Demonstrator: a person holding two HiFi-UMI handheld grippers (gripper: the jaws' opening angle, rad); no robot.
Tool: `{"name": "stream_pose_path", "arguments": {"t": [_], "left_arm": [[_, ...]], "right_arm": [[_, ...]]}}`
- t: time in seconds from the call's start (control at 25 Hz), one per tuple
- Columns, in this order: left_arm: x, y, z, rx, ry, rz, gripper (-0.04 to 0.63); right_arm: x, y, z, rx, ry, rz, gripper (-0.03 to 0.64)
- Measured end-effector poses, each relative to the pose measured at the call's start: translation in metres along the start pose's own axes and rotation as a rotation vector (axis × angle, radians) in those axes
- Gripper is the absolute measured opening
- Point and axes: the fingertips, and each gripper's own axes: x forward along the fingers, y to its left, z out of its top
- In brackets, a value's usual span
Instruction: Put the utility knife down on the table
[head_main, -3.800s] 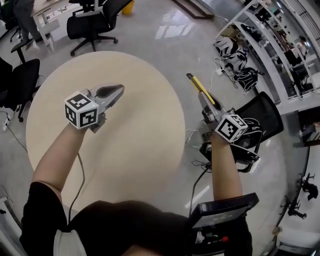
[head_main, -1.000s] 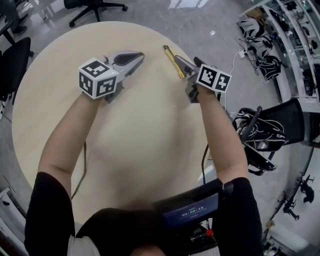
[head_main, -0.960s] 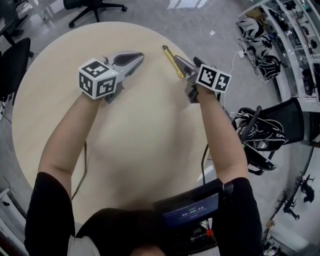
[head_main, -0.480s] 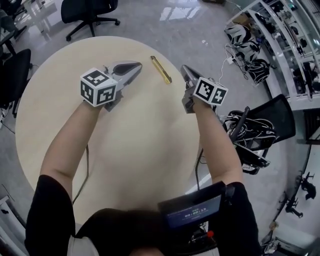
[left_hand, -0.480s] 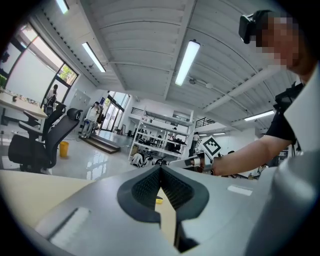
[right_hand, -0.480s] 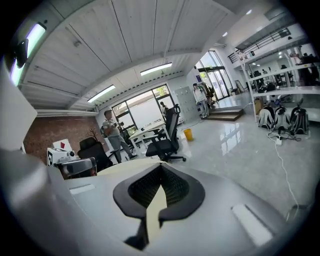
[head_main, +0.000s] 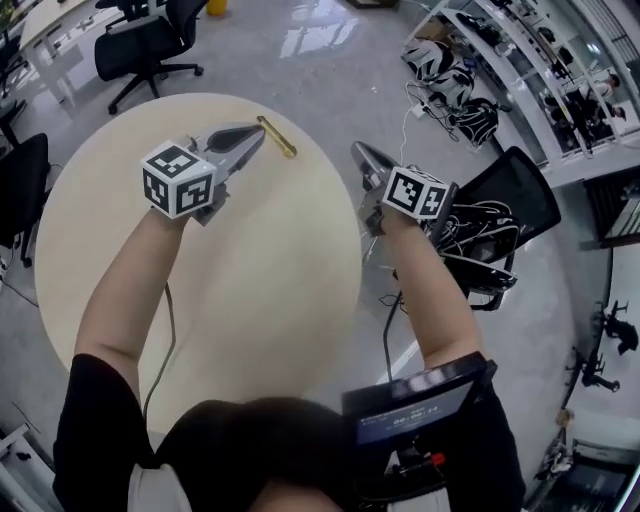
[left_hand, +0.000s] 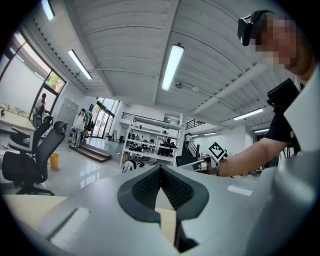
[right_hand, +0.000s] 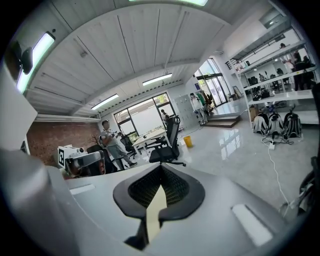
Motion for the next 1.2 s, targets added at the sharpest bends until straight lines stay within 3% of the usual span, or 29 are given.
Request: {"name": "stream_pose_path", "arguments": {"t": [0.2, 0.44, 0.88, 1.2], "left_arm": [[0.010, -0.063, 0.022, 0.043, 0.011, -0.058, -0.002], [0.028, -0.157, 0.025, 0.069, 0.045, -0.148, -0.002], [0.069, -0.404, 0.029, 0.067, 0.033, -0.374, -0.002], [0.081, -0.599, 0.022, 0.053, 0.029, -0.537, -0.002]], "right_arm": [[-0.085, 0.013, 0.028, -0.009, -0.064, 0.001, 0.014], [-0.193, 0.018, 0.030, -0.002, -0.119, -0.016, 0.014], [-0.461, 0.026, 0.022, -0.026, -0.280, -0.094, 0.014], [-0.675, 0.053, -0.021, -0.115, -0.341, -0.238, 0.014]]}}
